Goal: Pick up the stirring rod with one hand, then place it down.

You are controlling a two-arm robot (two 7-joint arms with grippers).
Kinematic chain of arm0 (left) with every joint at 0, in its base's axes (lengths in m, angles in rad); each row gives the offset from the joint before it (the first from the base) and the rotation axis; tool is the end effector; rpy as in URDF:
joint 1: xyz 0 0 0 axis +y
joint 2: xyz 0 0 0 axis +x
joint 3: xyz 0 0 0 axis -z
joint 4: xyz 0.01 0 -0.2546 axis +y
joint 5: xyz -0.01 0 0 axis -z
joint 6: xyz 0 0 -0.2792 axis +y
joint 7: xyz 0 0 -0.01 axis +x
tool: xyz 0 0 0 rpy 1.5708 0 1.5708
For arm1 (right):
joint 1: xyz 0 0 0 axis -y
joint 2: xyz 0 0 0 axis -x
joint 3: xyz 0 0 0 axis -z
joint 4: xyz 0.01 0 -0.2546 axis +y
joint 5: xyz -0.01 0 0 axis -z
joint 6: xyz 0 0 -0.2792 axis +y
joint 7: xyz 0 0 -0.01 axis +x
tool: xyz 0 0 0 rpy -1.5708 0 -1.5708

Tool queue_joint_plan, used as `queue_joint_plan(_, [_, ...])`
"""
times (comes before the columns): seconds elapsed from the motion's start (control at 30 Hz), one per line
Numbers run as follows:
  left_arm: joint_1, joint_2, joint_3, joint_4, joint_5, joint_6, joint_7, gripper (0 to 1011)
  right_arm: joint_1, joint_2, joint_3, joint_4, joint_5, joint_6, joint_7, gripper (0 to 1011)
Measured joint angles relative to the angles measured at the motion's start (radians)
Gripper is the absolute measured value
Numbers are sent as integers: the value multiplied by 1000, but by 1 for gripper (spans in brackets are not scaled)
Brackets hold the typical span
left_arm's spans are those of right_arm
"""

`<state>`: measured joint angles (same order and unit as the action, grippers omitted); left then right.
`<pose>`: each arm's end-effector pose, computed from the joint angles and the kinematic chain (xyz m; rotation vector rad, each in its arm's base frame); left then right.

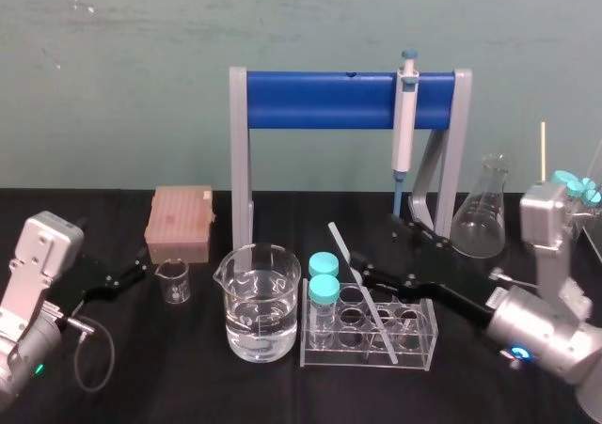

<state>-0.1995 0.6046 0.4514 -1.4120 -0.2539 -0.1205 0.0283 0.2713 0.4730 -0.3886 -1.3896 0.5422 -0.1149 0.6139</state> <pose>0.3243 0.0703 -0.2681 0.3044 -0.2850 1.2480 0.3500 -0.0455 -0.2464 0.0303 -0.0295 -0.7045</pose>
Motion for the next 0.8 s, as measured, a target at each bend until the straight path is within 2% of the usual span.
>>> queue_joint_plan(0.1, [0,0,0,0,0,0,0,1000,-47,27,37,-51,-6,18,-73,1003])
queue_joint_plan(0.13, [0,0,0,0,0,0,0,1000,-70,33,60,-69,-23,26,-131,1003])
queue_joint_plan(0.17, [0,0,0,0,0,0,0,1000,-70,33,60,-69,-23,26,-131,1003])
queue_joint_plan(0.23, [0,0,0,0,0,0,0,1000,-95,34,92,-88,-67,41,-232,1003])
queue_joint_plan(0.27, [0,0,0,0,0,0,0,1000,-107,30,111,-93,-100,59,-313,1003])
queue_joint_plan(0.4, [0,0,0,0,0,0,0,1000,-111,12,140,-78,-161,108,-440,1003])
queue_joint_plan(0.5, [0,0,0,0,0,0,0,1000,-104,3,148,-60,-184,129,-477,1002])
queue_joint_plan(0.8, [0,0,0,0,0,0,0,1000,-106,7,146,-66,-180,125,-467,1003])
